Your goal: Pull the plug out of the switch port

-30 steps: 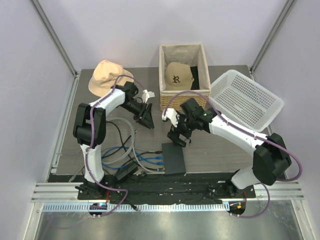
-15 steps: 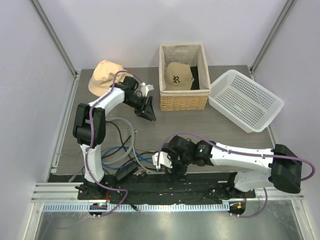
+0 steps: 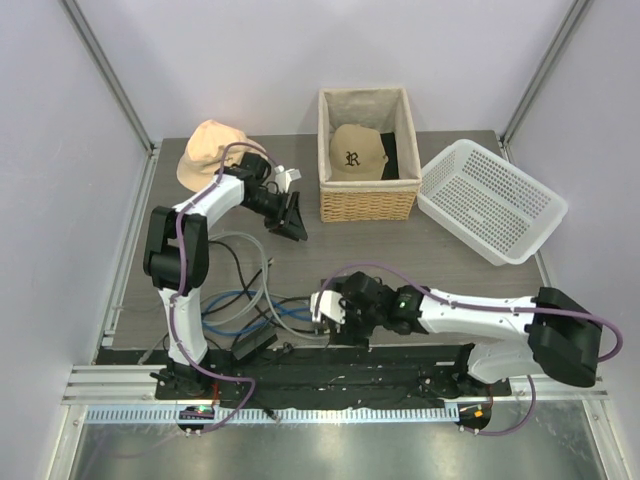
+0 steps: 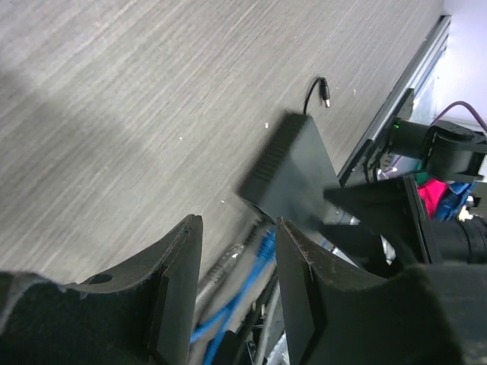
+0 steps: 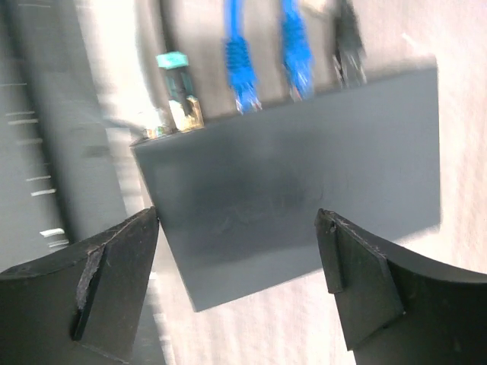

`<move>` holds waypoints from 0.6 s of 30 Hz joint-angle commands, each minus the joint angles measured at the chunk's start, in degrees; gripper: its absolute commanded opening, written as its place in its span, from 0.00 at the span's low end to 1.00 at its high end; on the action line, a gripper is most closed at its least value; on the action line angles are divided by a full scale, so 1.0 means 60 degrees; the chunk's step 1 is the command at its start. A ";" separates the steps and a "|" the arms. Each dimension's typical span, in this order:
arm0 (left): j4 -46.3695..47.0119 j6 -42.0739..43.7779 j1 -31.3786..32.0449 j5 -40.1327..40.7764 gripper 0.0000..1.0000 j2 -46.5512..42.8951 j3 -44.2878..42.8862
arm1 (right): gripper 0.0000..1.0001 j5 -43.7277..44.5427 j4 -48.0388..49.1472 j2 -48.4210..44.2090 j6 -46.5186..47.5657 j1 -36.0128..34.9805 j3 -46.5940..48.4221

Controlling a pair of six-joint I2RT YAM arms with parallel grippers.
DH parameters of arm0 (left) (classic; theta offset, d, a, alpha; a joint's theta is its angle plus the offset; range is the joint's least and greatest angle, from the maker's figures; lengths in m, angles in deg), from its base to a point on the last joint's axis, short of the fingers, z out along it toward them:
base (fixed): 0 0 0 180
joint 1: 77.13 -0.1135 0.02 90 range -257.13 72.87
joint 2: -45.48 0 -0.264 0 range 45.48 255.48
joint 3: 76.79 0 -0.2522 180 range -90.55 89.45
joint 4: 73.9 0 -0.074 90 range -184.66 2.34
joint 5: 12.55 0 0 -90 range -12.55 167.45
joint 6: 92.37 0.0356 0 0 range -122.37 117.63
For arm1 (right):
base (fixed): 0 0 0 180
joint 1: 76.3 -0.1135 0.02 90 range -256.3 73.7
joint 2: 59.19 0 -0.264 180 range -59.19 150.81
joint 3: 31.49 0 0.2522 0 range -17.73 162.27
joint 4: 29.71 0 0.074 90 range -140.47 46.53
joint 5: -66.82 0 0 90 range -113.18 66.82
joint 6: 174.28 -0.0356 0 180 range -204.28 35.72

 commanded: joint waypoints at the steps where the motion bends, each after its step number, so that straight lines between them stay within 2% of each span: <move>1: -0.0378 -0.0334 -0.0039 -0.0429 0.47 0.0027 -0.0387 | 0.89 0.0845 0.0384 0.0794 0.0108 0.1222 0.0583; 6: -0.0423 -0.0525 -0.0039 -0.0562 0.47 0.0028 -0.0593 | 0.87 0.1080 0.0383 0.1775 0.0857 0.2130 0.1154; 9: -0.0685 -0.0525 -0.0039 -0.0285 0.47 0.0042 -0.0666 | 0.86 0.0571 0.0004 0.2201 0.0886 0.2731 0.1842; 15: 0.0206 -0.0876 -0.0054 -0.0211 0.47 -0.0353 0.0634 | 0.96 -0.1319 -0.2365 0.1382 0.0682 0.3683 0.3277; 16: 0.0294 -0.0891 -0.0039 -0.0181 0.47 -0.0324 0.0739 | 0.99 -0.1395 -0.2617 0.1222 0.0666 0.3844 0.3584; 18: 0.0456 -0.0819 -0.0039 -0.0093 0.47 -0.0164 0.0813 | 1.00 -0.1425 -0.2998 0.1089 0.0594 0.3977 0.3777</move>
